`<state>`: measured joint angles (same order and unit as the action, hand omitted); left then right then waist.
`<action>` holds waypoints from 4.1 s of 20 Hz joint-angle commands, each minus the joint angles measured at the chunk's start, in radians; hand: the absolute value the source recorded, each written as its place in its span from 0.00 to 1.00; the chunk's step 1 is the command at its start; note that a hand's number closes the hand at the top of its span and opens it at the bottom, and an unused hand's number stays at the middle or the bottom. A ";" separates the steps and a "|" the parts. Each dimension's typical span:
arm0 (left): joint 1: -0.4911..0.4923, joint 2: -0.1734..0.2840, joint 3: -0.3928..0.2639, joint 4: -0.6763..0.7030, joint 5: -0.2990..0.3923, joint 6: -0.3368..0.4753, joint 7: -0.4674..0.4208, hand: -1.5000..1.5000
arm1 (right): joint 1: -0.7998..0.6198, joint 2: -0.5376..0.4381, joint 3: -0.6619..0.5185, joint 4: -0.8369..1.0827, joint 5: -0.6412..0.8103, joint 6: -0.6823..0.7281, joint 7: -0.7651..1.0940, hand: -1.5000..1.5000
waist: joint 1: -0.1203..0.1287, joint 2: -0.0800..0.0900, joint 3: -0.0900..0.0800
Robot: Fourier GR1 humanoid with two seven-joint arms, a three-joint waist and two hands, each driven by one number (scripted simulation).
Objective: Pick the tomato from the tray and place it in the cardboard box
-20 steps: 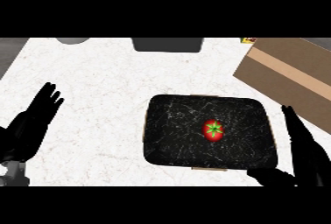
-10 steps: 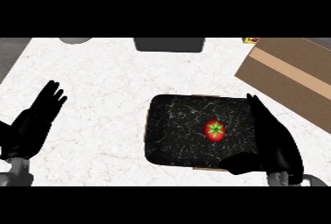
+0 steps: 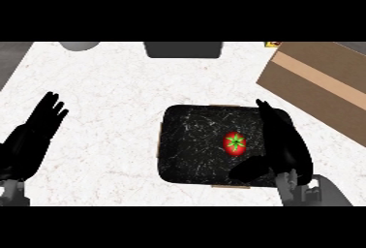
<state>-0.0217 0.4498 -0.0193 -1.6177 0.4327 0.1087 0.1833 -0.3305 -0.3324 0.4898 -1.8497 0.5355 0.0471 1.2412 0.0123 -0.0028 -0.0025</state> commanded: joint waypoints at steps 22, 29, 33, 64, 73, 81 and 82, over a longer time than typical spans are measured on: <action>0.009 -0.001 0.057 -0.070 -0.009 -0.033 0.079 0.50 | -0.074 0.237 -0.071 0.232 0.187 0.173 0.109 0.00 | -0.003 0.001 0.002; 0.015 -0.054 0.039 -0.034 -0.040 -0.028 0.038 0.50 | -0.093 0.308 -0.087 0.249 0.251 0.221 0.155 0.00 | -0.010 0.000 0.002; -0.024 -0.089 0.014 -0.009 -0.081 -0.001 0.031 0.50 | -0.113 0.294 -0.154 0.386 0.251 0.201 0.035 0.00 | -0.008 0.005 0.002; 0.010 -0.133 0.121 -0.002 -0.132 -0.113 0.042 0.50 | -0.048 0.332 -0.167 0.468 0.368 0.143 -0.136 1.00 | -0.010 0.002 0.002; 0.016 -0.142 0.139 -0.082 -0.128 -0.105 0.111 0.50 | -0.042 0.202 -0.148 0.442 0.295 0.278 -0.422 1.00 | -0.008 0.002 0.003; 0.015 -0.162 0.117 -0.061 -0.139 -0.119 0.089 0.50 | -0.037 -0.070 -0.005 0.408 0.281 0.335 -1.004 1.00 | -0.008 0.003 0.004; -0.027 -0.142 0.154 -0.010 -0.132 -0.123 0.077 0.50 | -0.033 -0.113 -0.046 0.401 0.270 0.309 -1.067 1.00 | -0.015 0.004 0.003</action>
<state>-0.0197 0.3087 0.1222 -1.6556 0.3037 -0.0193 0.2619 -0.3684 -0.3212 0.4528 -1.4329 0.8033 0.3744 0.3789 0.0065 0.0022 0.0010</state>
